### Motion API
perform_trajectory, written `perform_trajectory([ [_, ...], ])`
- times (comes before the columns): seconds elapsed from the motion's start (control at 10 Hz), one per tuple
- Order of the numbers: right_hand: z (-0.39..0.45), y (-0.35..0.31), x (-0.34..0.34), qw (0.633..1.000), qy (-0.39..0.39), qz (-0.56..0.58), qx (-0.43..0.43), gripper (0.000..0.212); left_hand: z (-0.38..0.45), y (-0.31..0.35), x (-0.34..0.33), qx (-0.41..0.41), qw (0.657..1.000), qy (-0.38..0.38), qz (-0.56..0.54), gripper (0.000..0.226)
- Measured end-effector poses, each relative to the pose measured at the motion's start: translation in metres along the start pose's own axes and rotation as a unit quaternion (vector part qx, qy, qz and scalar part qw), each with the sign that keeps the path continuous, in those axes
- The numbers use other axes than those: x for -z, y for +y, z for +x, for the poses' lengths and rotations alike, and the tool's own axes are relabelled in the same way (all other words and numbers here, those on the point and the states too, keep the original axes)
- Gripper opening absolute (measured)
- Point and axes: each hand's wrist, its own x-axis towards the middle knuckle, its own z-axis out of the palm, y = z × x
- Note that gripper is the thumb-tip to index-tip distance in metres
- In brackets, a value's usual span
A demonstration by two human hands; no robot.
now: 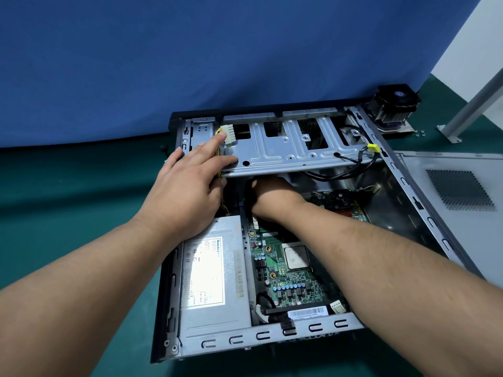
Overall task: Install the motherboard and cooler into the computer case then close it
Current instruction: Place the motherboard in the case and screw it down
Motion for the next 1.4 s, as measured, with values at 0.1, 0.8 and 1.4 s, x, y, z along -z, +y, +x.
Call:
perform_trajectory([
  [0.1, 0.000, 0.001, 0.000, 1.000, -0.002, 0.004, -0.002, 0.013, 0.000, 0.000, 0.000, 0.000, 1.000, 0.001, -0.002, 0.045],
  [0.8, -0.001, 0.007, 0.005, 1.000, -0.022, 0.009, 0.011, 0.011, 0.000, 0.000, -0.001, 0.000, 1.000, 0.001, -0.001, 0.044],
  [1.4, 0.001, 0.011, -0.004, 1.000, 0.000, -0.001, 0.029, 0.025, 0.000, 0.001, 0.000, 0.003, 1.000, 0.000, 0.000, 0.045],
])
